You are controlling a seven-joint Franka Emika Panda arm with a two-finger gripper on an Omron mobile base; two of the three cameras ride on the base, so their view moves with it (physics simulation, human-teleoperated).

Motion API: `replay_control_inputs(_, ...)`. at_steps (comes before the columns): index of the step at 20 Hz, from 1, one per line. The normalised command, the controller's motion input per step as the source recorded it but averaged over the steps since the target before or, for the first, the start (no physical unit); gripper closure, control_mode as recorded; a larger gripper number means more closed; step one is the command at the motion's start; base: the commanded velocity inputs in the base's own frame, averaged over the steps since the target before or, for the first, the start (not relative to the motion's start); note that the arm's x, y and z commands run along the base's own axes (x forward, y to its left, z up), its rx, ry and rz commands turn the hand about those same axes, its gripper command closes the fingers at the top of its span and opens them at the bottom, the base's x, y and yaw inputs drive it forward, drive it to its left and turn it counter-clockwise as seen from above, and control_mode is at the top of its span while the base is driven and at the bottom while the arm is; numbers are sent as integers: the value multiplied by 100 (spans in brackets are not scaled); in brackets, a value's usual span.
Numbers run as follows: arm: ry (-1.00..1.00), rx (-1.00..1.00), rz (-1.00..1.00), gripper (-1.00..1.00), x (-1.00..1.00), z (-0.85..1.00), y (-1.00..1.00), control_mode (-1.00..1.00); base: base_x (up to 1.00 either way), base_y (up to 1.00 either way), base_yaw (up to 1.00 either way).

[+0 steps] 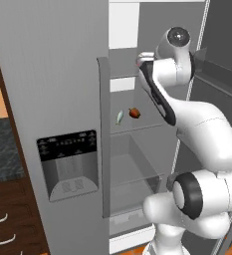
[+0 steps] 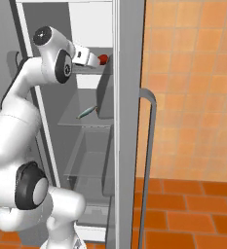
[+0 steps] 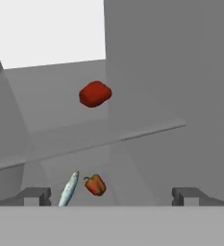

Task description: Place one bell pepper and one fish in each tupperware on the nearby counter, to pack two identical lunches.

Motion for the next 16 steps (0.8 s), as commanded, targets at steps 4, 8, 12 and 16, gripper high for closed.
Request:
replay_control_inputs(4,7,0,0,-100,61,-3,-14,-100,0,0,0)
replay_control_inputs(8,4,0,6,-100,51,0,0,-100,0,0,0)
replay_control_inputs(12,6,0,7,-100,49,-4,0,-100,0,0,0)
replay_control_inputs(16,4,0,6,-100,51,-8,0,-100,0,0,0)
